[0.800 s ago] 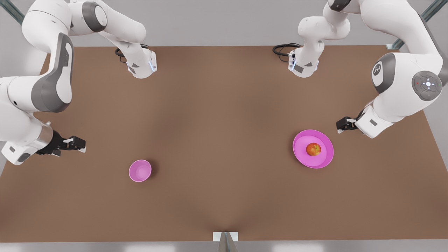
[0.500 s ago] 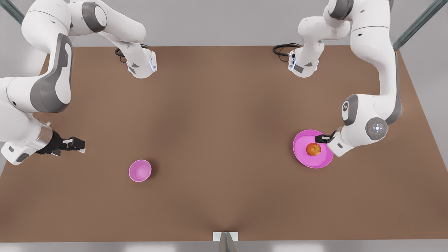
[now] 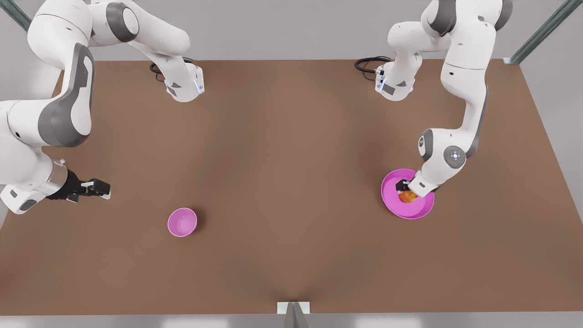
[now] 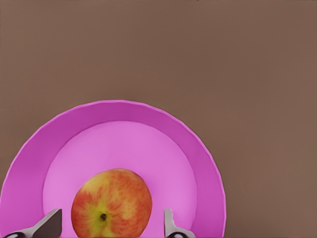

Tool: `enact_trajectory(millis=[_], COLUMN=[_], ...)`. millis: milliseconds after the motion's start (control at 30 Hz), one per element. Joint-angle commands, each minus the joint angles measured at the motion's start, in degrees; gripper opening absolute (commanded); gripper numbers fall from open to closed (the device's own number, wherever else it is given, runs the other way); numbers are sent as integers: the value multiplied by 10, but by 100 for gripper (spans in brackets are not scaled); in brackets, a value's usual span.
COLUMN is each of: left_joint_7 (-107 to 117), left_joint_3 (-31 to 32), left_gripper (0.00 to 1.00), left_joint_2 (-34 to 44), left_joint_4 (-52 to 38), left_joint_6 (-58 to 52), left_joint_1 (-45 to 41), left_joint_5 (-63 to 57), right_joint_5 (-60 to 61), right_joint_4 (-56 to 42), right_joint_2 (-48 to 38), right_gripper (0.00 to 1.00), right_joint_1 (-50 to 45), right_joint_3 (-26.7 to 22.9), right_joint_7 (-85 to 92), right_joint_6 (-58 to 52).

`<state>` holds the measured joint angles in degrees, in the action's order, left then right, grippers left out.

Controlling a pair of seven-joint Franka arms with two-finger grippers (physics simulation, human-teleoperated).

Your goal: Use the left arm to pick up the apple from the plate, transfer it to the gripper of the right arm, and then use the right arm to place it into the bowl

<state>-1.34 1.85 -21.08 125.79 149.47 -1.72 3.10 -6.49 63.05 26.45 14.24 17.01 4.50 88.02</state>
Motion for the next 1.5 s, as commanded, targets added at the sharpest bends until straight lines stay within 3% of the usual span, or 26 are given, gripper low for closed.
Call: enact_trajectory(millis=[0,267,667,733,1033,1167,1467], left_joint_7=[-10,-10,-11,-11,-11,-11,-11], left_joint_3=[0,1,0,0,0,0,1], left_gripper=[100,100,100,95,95,84,83], left_joint_2=[-9,-48,-36,-36,-43,-44,-54], left_joint_4=[-1,-5,26,26,13,13,13], left_joint_6=[70,88,86,86,86,86,87], left_joint_1=[2,2,5,4,3,3,1], left_joint_5=[-1,0,-1,-1,-2,-2,-1], right_joint_5=[1,1,3,3,3,4,19], right_joint_4=[0,-1,-1,0,-1,0,0], right_joint_2=[-1,-1,-1,0,1,1,1], right_gripper=[100,100,100,100,100,100,100], right_joint_1=[0,-2,-3,-3,-1,-1,3], right_joint_3=[0,0,1,1,0,0,-1], right_joint_7=[-8,-8,-12,-12,-9,-9,-8], right_joint_6=[0,0,0,0,0,0,0])
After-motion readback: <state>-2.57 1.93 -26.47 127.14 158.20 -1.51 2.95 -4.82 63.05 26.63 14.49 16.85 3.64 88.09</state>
